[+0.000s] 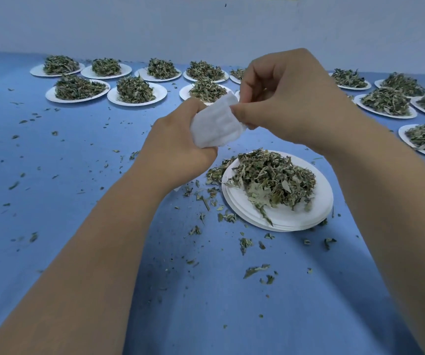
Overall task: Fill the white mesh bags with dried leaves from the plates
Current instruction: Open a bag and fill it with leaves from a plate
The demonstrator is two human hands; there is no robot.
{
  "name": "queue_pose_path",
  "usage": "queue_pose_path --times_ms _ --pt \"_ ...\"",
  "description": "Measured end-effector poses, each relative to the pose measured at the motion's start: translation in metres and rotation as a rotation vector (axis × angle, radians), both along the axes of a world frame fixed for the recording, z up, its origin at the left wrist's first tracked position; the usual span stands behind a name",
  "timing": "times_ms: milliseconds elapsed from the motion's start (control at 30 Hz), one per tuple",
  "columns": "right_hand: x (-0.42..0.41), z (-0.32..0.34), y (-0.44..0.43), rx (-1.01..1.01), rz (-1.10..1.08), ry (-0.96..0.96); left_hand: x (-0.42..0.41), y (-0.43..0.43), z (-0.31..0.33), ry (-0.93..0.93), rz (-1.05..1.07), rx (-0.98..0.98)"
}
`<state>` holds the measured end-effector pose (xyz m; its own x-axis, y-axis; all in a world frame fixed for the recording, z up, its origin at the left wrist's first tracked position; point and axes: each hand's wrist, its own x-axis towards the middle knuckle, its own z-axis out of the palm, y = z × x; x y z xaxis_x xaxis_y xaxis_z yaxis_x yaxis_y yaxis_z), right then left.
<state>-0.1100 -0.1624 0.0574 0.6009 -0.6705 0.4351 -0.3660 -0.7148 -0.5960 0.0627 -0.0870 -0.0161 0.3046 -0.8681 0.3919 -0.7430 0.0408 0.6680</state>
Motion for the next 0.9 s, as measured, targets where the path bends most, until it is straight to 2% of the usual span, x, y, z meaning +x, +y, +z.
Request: queue_pose_path --times_ms 233,333,367,433,500,533,633,700,900 --pt "-0.002 0.006 0.007 0.042 0.119 0.051 -0.005 0.002 0.003 0.021 -0.005 -0.011" --pt "-0.005 0.004 0.004 0.153 0.176 0.136 -0.011 0.001 0.005 0.054 -0.025 -0.02" --pt "-0.008 0.003 0.005 0.202 0.199 0.117 -0.011 0.001 0.004 0.045 -0.027 -0.023" --pt "-0.019 -0.003 0.005 0.245 0.205 -0.057 -0.01 0.0 0.004 0.005 -0.03 -0.023" --pt "-0.036 -0.008 0.002 0.138 0.118 -0.146 -0.004 0.001 0.005 -0.042 -0.02 -0.011" --pt "-0.045 -0.01 0.0 0.063 0.07 -0.058 0.0 0.002 0.005 -0.065 -0.009 -0.006" --pt "-0.063 -0.015 0.0 0.038 0.085 0.537 0.007 0.003 0.008 -0.154 0.0 0.029" --pt "-0.065 -0.021 0.001 0.027 0.091 0.729 0.004 0.003 0.007 -0.185 -0.035 0.091" --pt "-0.058 -0.025 0.001 -0.081 0.024 0.521 -0.007 0.001 0.001 -0.242 -0.109 0.182"
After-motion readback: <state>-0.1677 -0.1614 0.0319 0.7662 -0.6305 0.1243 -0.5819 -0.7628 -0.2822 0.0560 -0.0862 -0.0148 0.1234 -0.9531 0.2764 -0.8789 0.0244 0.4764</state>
